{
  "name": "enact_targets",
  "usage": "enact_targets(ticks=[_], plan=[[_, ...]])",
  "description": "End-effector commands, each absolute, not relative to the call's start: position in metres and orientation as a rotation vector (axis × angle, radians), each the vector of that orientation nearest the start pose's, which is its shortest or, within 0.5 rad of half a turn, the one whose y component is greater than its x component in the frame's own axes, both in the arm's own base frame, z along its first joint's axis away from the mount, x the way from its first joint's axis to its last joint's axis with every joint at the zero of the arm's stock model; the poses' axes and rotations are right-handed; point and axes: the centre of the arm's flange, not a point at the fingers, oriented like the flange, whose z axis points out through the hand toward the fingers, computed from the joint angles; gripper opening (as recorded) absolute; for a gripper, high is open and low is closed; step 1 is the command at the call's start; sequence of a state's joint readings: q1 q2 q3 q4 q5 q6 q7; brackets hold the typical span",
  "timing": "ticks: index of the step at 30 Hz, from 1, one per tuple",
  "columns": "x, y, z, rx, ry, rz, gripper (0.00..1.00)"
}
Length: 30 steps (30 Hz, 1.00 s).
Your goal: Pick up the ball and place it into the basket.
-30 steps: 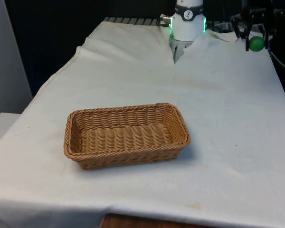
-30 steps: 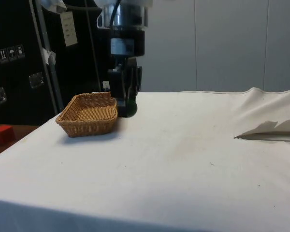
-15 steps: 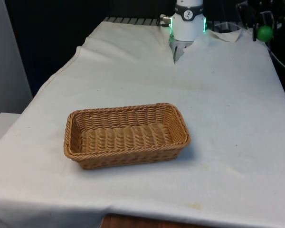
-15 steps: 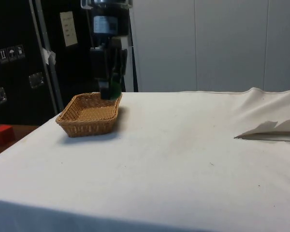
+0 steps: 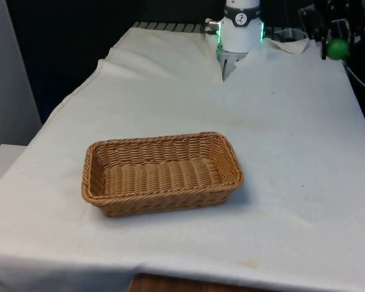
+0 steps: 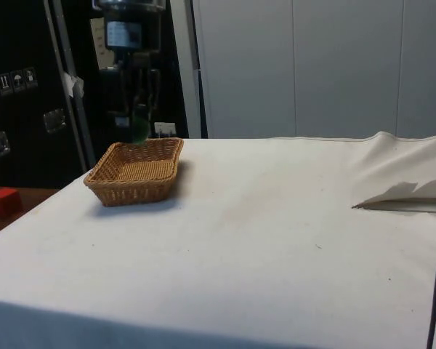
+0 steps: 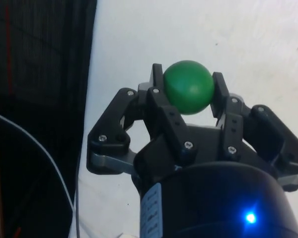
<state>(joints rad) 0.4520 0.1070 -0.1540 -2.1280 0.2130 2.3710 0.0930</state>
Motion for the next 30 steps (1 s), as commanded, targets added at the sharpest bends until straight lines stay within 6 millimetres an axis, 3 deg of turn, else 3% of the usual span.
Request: enact_targets(ticks=[1, 16, 22, 30], plan=[[0.55, 0.17, 0.373, -2.976, -0.098, -0.149, 0.02], [0.598, 0.136, 0.357, -3.0, -0.093, -0.168, 0.02], [0.605, 0.123, 0.351, -3.011, -0.09, -0.177, 0.02], [0.614, 0.089, 0.34, -2.999, -0.087, -0.175, 0.02]])
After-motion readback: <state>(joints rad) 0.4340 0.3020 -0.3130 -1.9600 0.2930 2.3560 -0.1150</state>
